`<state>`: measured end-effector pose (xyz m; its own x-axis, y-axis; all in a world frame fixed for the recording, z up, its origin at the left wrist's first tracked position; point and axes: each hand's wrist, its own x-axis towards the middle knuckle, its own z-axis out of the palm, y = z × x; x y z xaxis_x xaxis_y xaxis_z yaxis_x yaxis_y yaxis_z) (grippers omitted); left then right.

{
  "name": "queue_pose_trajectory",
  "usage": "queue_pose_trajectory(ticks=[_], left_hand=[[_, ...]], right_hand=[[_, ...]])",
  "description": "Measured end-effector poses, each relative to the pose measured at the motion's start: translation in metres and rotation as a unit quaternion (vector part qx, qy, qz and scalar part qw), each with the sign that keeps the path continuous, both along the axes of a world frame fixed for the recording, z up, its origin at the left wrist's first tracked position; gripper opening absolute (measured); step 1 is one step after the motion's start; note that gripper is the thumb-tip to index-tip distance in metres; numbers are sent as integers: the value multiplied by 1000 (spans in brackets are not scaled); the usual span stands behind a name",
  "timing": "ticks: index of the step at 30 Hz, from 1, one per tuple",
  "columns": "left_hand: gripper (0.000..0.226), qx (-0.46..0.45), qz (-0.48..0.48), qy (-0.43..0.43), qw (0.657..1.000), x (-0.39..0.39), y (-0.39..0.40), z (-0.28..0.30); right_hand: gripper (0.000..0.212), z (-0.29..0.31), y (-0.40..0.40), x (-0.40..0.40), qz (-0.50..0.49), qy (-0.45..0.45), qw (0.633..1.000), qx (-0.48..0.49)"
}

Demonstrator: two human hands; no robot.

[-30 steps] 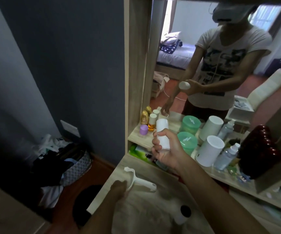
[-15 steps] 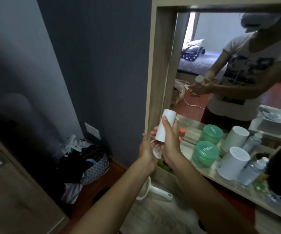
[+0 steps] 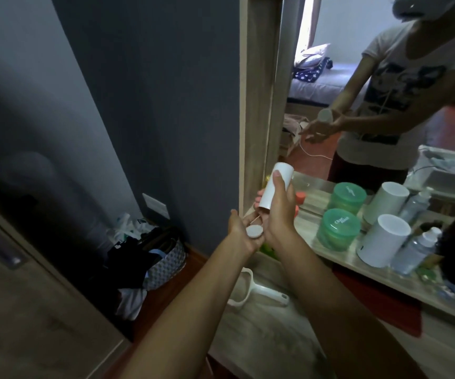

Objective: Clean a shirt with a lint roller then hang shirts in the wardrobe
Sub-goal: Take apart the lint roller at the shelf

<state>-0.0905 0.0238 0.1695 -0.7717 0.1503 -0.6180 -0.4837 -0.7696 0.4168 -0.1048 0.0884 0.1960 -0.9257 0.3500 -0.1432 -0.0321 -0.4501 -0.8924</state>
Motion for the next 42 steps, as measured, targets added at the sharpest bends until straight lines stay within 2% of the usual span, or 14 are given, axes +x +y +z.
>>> queue_pose_trajectory(ticks=[4, 7, 10, 16, 21, 25, 30, 32, 35, 36, 37, 38, 39, 42], left_hand=[[55, -58, -13, -51, 997, 4, -1, -27], [23, -133, -90, -44, 986, 11, -5, -47], [26, -205, -157, -9, 966, 22, -10, -84], [17, -412, -358, 3, 838, 41, -10, -155], [21, -480, -360, 83, 796, 51, -6, -201], [21, -610, -382, 171, 673, 61, -9, -225], [18, -668, -358, 217, 616, 68, -17, -226], [9, -736, -349, 224, 535, 71, -15, -222], [26, -801, -350, 232, 426, 74, -8, -216], [27, -811, -339, 248, 408, 75, -4, -212], [27, -808, -316, 269, 419, 76, 1, -205], [26, -795, -278, 293, 453, 76, 7, -194], [26, -772, -228, 302, 511, 76, 12, -180], [34, -586, -96, 239, 769, 69, 21, -125]], right_hand=[[33, -14, 9, 7, 17, -24, 998, -60], [17, -16, 20, 12, 35, -23, 996, -80], [10, -21, 35, 17, 57, -26, 993, -100], [18, -46, 52, 26, 88, -66, 990, -87], [34, -74, 65, 32, 111, -108, 986, -63], [50, -91, 75, 35, 131, -127, 981, -68], [63, -97, 74, 31, 115, -124, 984, -59], [63, -98, 68, 29, 138, -131, 980, -63], [48, -103, 64, 28, 165, -138, 974, -73], [38, -103, 64, 28, 162, -137, 974, -78], [29, -104, 66, 29, 158, -139, 975, -76], [25, -107, 67, 29, 151, -141, 976, -72], [28, -110, 66, 30, 147, -144, 976, -66], [57, -107, 54, 39, 162, -171, 969, -76]])
